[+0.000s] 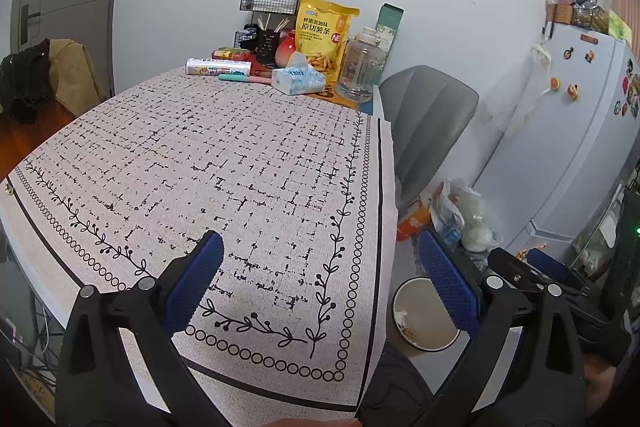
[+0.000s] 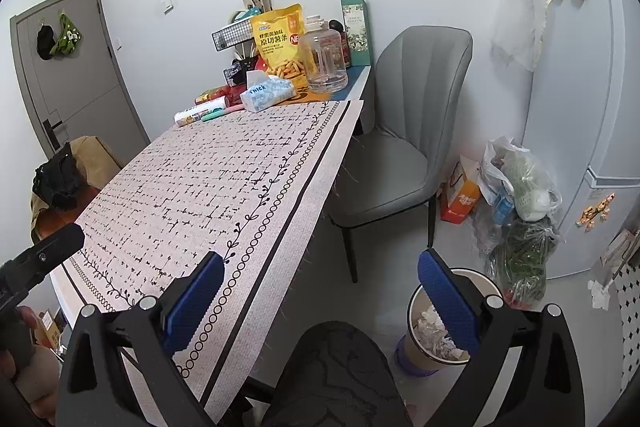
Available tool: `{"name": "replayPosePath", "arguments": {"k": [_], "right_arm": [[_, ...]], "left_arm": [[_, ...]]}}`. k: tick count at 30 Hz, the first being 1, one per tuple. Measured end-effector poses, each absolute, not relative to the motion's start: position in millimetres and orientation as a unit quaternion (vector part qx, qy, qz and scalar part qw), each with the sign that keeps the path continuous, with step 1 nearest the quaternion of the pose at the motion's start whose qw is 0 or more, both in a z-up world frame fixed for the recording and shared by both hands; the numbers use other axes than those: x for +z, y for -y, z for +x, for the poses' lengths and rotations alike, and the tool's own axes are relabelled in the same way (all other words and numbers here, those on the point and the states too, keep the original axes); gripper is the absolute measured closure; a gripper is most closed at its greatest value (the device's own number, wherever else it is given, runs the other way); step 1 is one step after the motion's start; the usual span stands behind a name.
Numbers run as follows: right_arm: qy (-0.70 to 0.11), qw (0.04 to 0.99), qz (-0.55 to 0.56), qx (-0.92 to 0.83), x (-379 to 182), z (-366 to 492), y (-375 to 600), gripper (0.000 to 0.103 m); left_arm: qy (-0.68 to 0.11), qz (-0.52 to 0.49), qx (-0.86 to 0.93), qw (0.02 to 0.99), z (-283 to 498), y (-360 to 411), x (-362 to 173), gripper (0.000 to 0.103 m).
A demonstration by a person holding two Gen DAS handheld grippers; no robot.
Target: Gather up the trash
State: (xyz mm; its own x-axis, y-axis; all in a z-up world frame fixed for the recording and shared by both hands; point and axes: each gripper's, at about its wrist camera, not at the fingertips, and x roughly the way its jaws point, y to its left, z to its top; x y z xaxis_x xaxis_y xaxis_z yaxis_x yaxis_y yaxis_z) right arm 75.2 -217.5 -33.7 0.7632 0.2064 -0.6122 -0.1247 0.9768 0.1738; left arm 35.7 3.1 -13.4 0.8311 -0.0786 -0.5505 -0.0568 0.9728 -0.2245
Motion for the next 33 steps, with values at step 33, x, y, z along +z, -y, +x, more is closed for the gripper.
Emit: {"name": "replayPosePath", "arguments": {"k": [33], "right_arm": [[-0.343,0.933,0.072,0.08,-45.9,84.8,224.1,0.008]], "left_arm": [[-0.303,-0.125,-0.009,0.945,47.5,4.0,-22.0,0.006]]}}
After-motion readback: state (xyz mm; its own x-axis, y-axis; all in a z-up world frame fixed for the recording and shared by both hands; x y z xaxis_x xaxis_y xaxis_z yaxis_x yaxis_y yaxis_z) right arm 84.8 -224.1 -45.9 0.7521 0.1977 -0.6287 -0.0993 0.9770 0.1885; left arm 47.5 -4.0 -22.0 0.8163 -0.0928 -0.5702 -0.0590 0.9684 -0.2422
